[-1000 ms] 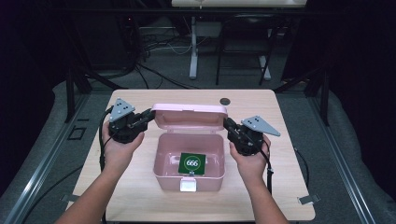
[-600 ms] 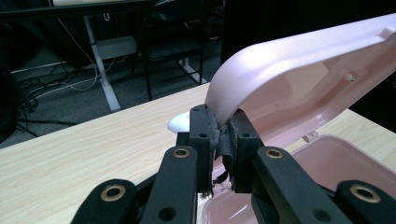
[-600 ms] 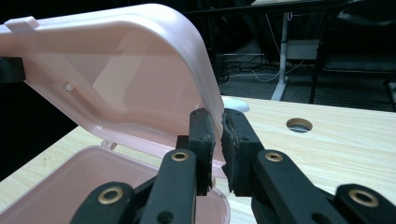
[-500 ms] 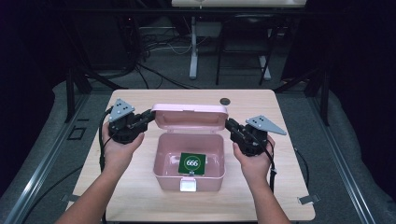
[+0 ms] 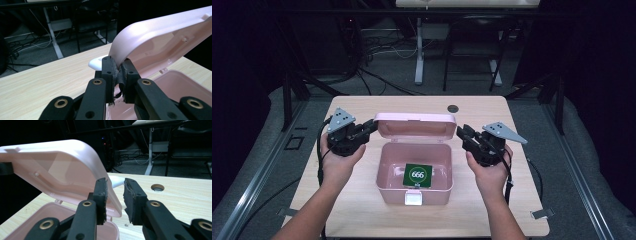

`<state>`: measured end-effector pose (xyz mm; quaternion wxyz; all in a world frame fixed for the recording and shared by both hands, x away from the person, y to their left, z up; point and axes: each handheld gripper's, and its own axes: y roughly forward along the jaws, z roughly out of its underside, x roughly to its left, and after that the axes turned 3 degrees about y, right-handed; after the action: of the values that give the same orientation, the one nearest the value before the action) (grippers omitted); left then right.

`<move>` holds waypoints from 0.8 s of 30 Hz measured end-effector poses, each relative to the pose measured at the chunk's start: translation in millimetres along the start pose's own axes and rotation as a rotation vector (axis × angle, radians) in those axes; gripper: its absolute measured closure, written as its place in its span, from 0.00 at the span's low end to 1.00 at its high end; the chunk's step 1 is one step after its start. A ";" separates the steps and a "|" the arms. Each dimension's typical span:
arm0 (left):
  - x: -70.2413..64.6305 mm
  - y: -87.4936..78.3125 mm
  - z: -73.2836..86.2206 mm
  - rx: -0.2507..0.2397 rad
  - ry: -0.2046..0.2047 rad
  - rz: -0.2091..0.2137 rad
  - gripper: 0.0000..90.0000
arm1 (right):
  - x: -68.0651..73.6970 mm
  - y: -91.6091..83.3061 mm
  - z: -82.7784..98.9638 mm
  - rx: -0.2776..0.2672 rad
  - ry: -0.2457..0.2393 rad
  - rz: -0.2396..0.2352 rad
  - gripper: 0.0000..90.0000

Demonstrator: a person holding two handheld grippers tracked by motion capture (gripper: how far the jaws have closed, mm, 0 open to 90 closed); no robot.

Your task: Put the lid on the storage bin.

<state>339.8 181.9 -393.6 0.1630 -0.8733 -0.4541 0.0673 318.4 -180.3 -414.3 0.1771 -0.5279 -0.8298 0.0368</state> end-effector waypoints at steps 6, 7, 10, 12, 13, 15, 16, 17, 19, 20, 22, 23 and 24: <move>-1.7 -4.6 2.8 0.007 0.001 0.016 0.92 | -2.2 2.0 0.4 0.003 0.008 -0.003 0.75; -1.9 -5.2 3.3 0.007 0.002 0.017 0.92 | -2.5 2.1 0.3 0.004 0.014 -0.008 0.75; -2.9 -7.4 4.9 0.004 0.001 0.023 0.92 | -3.6 2.5 0.1 0.007 0.018 -0.009 0.73; -3.3 -9.1 6.0 0.004 -0.002 0.027 0.92 | -4.6 2.9 0.0 0.010 0.020 -0.007 0.71; -3.6 -9.6 6.4 0.003 -0.005 0.029 0.92 | -5.0 3.0 0.0 0.010 0.020 -0.005 0.69; -4.0 -10.9 7.5 0.001 -0.005 0.034 0.92 | -5.9 3.2 -0.3 0.008 0.018 0.000 0.66; -4.3 -11.7 7.9 0.002 -0.004 0.037 0.92 | -6.3 3.1 -0.4 0.008 0.019 0.000 0.66; -4.9 -12.7 8.4 0.005 0.000 0.039 0.91 | -6.5 2.9 -0.5 0.009 0.022 0.000 0.65; -5.6 -13.6 9.0 0.005 0.001 0.039 0.91 | -6.9 2.9 -0.8 0.006 0.017 0.002 0.64; -5.8 -14.2 9.4 0.007 0.002 0.042 0.91 | -7.0 3.0 -0.8 0.007 0.017 0.001 0.64; -6.3 -15.4 10.5 0.006 0.003 0.046 0.91 | -7.2 3.1 -0.9 0.006 0.018 0.001 0.64; -6.8 -15.6 11.2 0.003 0.003 0.046 0.91 | -7.2 3.1 -0.9 0.006 0.019 0.000 0.64; -6.9 -16.1 11.5 0.005 0.005 0.047 0.90 | -7.2 3.0 -0.9 0.007 0.020 0.000 0.64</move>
<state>320.3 187.5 -399.0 0.1646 -0.8836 -0.4328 0.0698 324.1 -185.5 -416.0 0.1871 -0.5276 -0.8279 0.0343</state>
